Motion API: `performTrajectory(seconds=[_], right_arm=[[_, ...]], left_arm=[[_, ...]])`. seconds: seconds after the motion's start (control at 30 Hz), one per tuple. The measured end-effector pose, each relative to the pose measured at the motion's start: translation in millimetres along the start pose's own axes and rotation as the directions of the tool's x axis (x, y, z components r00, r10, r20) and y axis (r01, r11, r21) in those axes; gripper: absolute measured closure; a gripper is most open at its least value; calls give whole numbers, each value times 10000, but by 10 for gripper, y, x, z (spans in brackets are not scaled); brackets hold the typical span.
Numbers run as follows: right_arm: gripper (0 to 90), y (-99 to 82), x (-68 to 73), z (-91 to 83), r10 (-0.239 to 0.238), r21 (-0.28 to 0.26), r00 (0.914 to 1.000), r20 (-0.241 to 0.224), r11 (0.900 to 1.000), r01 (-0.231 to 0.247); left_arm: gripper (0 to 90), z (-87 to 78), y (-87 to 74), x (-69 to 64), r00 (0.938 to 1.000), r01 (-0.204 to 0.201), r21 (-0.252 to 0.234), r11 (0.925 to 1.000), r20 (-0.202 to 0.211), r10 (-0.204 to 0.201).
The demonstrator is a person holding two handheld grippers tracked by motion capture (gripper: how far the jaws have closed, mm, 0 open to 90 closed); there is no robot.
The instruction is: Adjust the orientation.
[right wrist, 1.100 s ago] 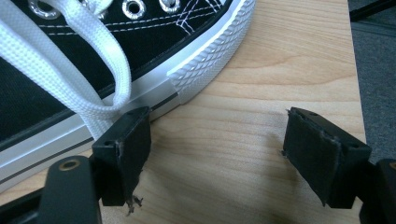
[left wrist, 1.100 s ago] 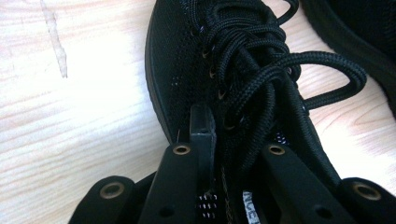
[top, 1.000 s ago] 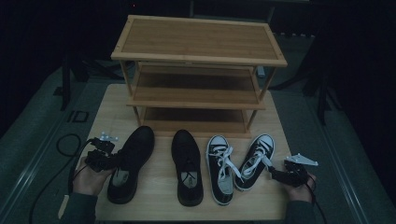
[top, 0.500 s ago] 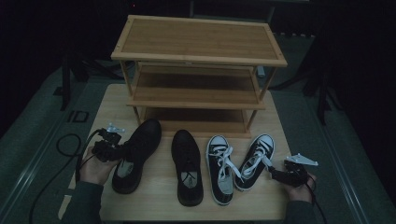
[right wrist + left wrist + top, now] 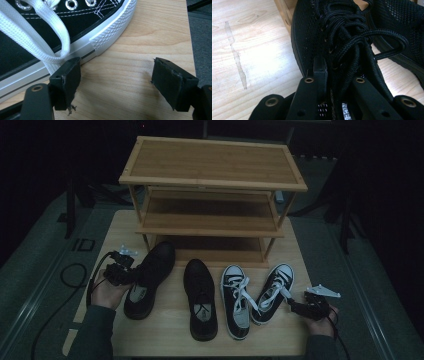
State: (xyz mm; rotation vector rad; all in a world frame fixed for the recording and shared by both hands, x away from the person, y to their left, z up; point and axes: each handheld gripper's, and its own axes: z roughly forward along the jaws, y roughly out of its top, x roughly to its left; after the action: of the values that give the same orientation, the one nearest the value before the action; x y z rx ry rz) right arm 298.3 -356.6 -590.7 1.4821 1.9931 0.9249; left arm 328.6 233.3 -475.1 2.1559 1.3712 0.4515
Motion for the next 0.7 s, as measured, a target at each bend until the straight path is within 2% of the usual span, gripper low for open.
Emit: performTrajectory(seconds=[0.43,0.7], right_arm=[[230,0,-1,0,-3,1,10000,-5,10000,3],[230,1,-1,1,-5,-2,10000,-10,10000,5]], left_arm=[[830,128,166,21,9998,-156,-44,9999,-104,155],[830,224,271,39,9997,-70,-26,10000,-213,69]])
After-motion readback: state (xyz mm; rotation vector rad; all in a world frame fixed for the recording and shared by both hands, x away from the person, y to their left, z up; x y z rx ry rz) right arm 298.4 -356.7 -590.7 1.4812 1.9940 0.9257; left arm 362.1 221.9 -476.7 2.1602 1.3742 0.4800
